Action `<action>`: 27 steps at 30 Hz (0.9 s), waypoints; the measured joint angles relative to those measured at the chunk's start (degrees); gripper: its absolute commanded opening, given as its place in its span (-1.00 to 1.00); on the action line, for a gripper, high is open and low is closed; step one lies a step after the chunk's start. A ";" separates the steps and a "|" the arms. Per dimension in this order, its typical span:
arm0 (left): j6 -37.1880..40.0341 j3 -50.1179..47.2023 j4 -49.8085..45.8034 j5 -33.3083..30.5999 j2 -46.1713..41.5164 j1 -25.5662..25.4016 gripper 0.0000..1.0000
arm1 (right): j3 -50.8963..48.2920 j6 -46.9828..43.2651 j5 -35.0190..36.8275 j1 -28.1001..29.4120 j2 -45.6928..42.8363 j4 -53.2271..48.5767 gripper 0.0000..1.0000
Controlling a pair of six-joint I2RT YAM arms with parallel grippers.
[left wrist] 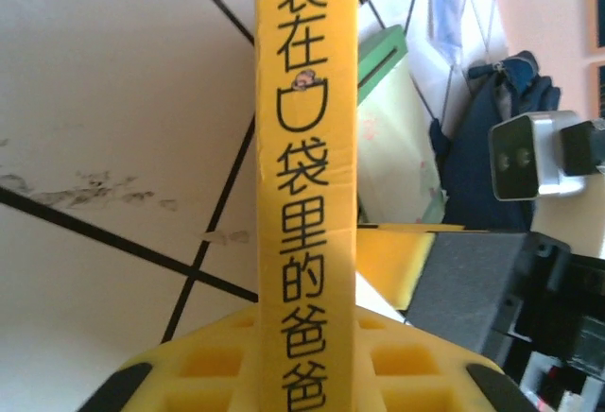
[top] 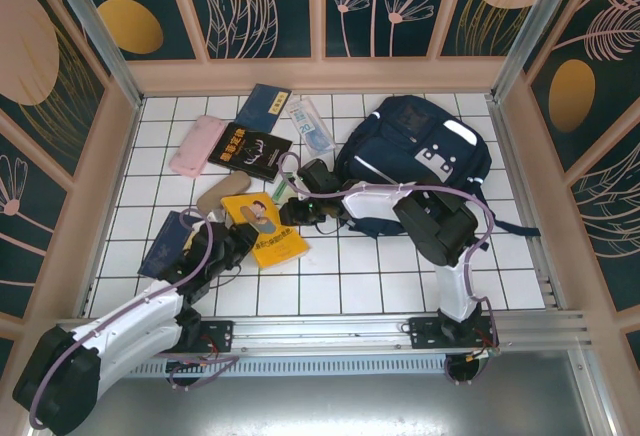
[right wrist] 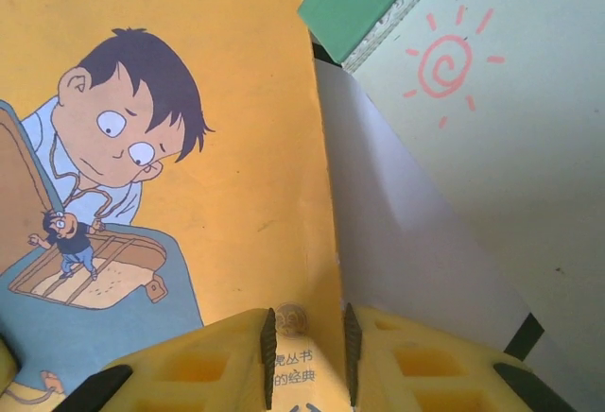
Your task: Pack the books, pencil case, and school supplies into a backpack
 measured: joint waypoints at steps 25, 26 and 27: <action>12.24 21.66 -10.40 0.55 7.61 -0.31 -1.00 | 0.66 -11.89 25.81 -16.98 -21.27 -17.64 -0.05; 12.63 22.14 -10.10 0.85 8.48 -0.31 -1.00 | -1.01 -12.44 27.10 -17.70 -21.79 -17.77 -0.05; 12.96 22.45 -9.97 1.18 9.16 -0.31 -1.00 | -2.51 -13.03 28.41 -18.23 -22.16 -17.99 -0.04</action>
